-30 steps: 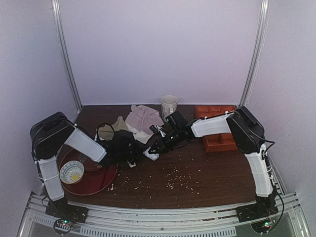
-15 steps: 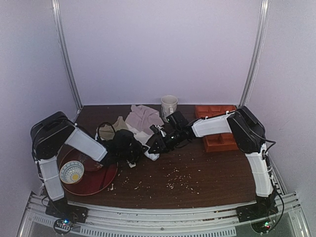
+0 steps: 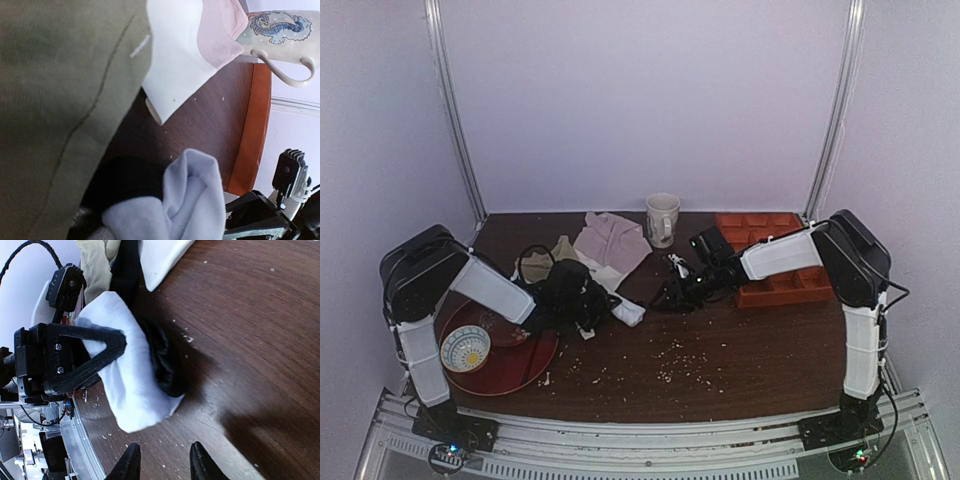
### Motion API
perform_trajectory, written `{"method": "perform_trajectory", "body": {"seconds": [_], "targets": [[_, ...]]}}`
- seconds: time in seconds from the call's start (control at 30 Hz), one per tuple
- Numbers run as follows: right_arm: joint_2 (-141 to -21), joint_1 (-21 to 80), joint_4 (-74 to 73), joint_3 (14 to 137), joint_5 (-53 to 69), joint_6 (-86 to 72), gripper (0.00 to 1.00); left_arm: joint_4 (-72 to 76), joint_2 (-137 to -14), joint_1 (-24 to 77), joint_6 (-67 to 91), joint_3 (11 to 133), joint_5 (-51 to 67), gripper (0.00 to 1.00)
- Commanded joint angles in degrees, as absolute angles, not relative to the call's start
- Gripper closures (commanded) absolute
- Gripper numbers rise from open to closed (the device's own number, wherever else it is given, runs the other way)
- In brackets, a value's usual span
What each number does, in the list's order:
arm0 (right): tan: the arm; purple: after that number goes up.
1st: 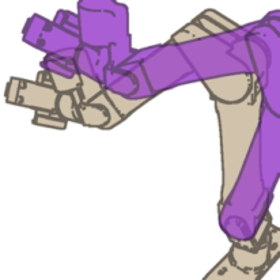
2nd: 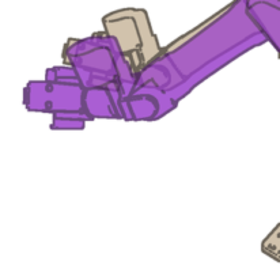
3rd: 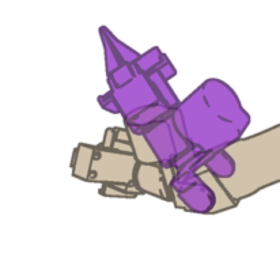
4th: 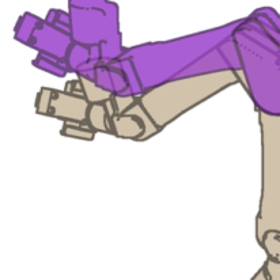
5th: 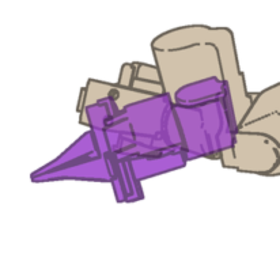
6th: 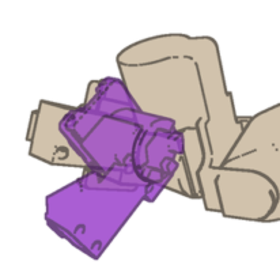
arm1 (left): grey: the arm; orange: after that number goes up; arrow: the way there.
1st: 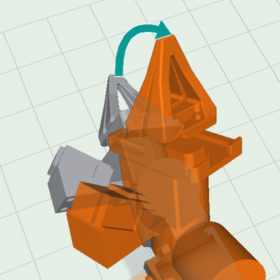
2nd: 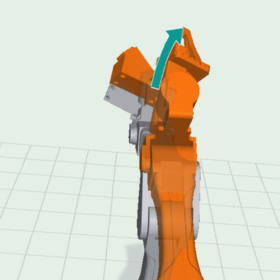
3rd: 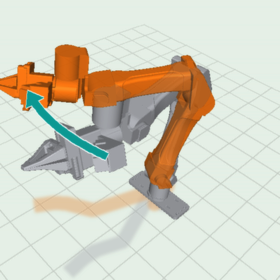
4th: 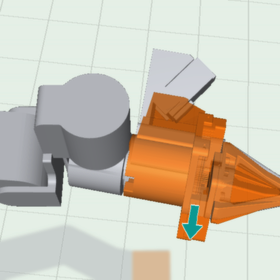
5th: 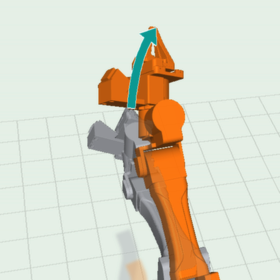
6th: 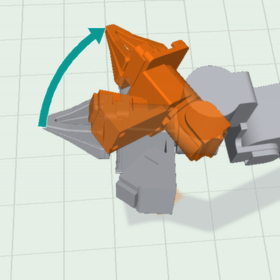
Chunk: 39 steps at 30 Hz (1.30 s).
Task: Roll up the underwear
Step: Pick up the underwear from the center of the board.
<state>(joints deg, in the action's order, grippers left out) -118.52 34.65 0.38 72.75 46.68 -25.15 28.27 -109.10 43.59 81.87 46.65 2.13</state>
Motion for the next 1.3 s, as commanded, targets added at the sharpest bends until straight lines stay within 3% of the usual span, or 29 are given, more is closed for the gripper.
{"method": "perform_trajectory", "body": {"seconds": [0.0,0.23,0.33,0.53,0.87,1.27], "targets": [[-113.67,33.93,4.38,68.67,44.69,-28.38,0.69,28.94,-107.04,42.46,78.0,44.67,7.33,1.0],[-110.41,33.84,6.18,65.23,42.7,-29.28,0.7,38.84,-107.0,39.58,74.86,42.28,18.79,1.0],[-109.13,33.84,6.57,64.42,42.34,-29.5,0.73,39.66,-107.14,38.27,72.0,43.24,24.35,1.0],[-105.89,33.49,7.15,62.26,39.95,-29.87,0.71,38.8,-106.91,36.04,65.3,46.7,36.86,1.0],[-103.74,33.22,6.52,59.97,38.55,-29.48,0.72,32.05,-108.18,35.16,58.71,52.73,48.63,1.0],[-90.84,29.23,-0.42,54.8,20.07,-30.37,0.73,17.26,-108.64,35.99,51.39,67.76,53.11,1.0]]}}
